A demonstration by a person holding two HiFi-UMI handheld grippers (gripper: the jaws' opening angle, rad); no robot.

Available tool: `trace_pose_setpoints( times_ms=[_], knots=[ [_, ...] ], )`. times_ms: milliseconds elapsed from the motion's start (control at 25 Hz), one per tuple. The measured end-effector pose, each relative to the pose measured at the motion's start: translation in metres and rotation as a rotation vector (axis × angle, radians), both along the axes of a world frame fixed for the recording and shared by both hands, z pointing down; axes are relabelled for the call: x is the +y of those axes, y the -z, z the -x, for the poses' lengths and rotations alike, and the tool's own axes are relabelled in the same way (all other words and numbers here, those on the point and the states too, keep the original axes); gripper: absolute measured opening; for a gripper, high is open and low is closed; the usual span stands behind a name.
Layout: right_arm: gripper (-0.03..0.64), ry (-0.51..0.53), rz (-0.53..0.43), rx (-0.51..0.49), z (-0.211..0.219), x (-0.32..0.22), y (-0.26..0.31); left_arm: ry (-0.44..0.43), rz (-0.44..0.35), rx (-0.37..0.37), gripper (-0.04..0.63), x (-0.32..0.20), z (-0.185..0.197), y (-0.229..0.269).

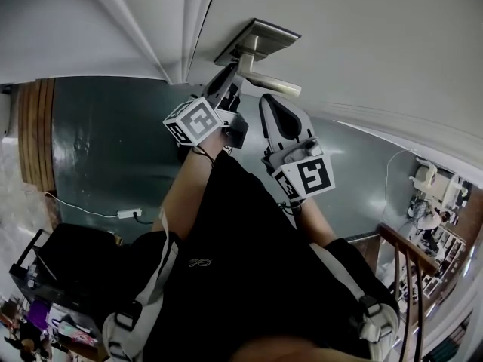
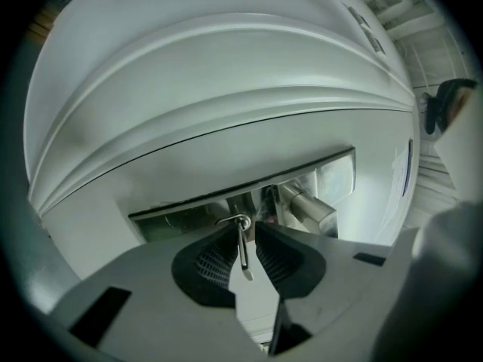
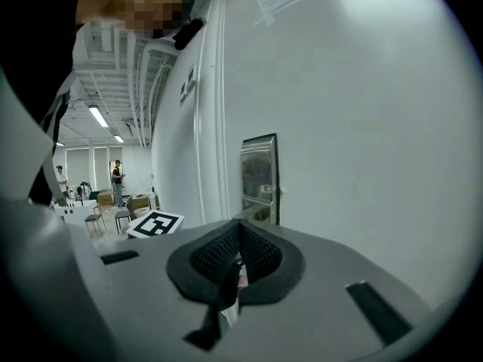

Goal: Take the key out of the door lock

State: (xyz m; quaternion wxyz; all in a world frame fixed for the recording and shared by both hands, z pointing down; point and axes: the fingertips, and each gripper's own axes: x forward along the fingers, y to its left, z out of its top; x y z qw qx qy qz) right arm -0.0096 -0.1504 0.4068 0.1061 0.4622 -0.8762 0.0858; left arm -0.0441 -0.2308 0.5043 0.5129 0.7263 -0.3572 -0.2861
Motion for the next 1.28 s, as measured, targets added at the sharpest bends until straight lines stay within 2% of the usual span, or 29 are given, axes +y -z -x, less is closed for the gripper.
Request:
trace_pose_setpoints(
  times_ms=[200,360,560,800,960,1120,1280],
  knots=[
    [0.008,-0.009,0.002,-0.001,-0.003,0.001,-0.002,0.015,0.028,0.031,0.075,-0.003,-0.002,-0.006],
    [0.008,-0.015,0.005,-0.005,-0.004,0.002,-0.001,0.019,0.056,0.091,0.060,-0.002,-0.003,-0.007],
    [0.008,-0.011,0.006,-0.013,0.000,0.003,0.000,0.035,0.074,0.095,0.060,-0.002,-0.004,-0.007],
    [0.008,-0.004,0.006,-0.023,0.004,0.003,0.001,0.066,0.083,0.065,0.044,-0.002,-0.005,-0.012],
    [0.008,-0.006,0.004,-0.024,0.004,0.002,0.002,0.079,0.091,0.125,0.038,-0.001,-0.006,-0.009],
    [0.008,-0.017,-0.002,-0.021,0.001,0.002,0.005,0.087,0.110,0.146,0.037,-0.001,-0.004,-0.009],
    [0.008,-0.030,0.007,-0.025,-0.004,0.003,0.004,0.144,0.142,0.199,0.037,-0.001,-0.003,-0.008]
  ],
)
